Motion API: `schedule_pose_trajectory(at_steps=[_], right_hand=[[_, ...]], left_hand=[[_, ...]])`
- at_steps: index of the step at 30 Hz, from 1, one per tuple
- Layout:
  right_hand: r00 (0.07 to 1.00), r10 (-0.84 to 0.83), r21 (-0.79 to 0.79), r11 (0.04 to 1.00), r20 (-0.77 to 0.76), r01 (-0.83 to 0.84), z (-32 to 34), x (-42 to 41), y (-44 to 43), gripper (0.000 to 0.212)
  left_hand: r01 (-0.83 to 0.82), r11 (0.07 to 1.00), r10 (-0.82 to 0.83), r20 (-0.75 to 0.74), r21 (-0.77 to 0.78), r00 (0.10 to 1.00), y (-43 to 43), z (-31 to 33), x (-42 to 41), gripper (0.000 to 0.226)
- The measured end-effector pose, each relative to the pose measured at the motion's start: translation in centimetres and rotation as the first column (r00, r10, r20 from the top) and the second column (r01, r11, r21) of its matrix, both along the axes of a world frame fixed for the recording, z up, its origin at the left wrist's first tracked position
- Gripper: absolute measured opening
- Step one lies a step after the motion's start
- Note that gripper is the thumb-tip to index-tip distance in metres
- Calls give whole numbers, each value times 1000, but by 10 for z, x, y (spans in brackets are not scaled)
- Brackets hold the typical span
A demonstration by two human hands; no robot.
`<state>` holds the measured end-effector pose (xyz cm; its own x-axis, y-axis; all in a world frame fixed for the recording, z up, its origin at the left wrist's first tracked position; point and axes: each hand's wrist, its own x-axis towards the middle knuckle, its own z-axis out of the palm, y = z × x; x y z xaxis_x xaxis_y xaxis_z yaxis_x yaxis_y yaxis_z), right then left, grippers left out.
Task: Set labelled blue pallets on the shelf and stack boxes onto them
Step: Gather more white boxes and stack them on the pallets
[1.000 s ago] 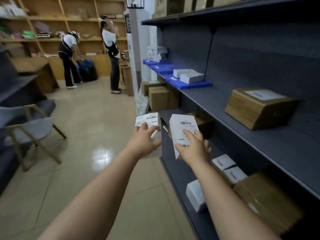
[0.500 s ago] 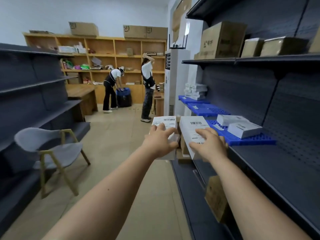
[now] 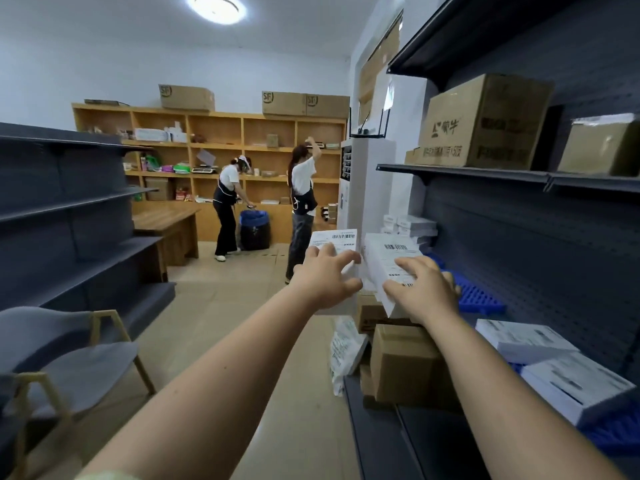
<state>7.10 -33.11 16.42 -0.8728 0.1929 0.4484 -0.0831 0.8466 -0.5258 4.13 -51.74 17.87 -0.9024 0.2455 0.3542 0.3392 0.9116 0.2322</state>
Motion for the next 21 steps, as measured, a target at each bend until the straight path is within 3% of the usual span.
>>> schedule_pose_trajectory(at_steps=[8, 13, 21], right_hand=[[969, -241, 67, 968, -49, 244, -8, -116, 53, 55], [860, -511, 202, 841, -15, 503, -3, -162, 102, 57], [648, -760, 88, 649, 46, 756, -16, -131, 183, 53]], left_hand=[[237, 970, -241, -72, -61, 968, 64, -8, -159, 48], [435, 894, -441, -46, -104, 896, 134, -14, -241, 47], [727, 682, -730, -11, -77, 684, 263, -28, -271, 43]])
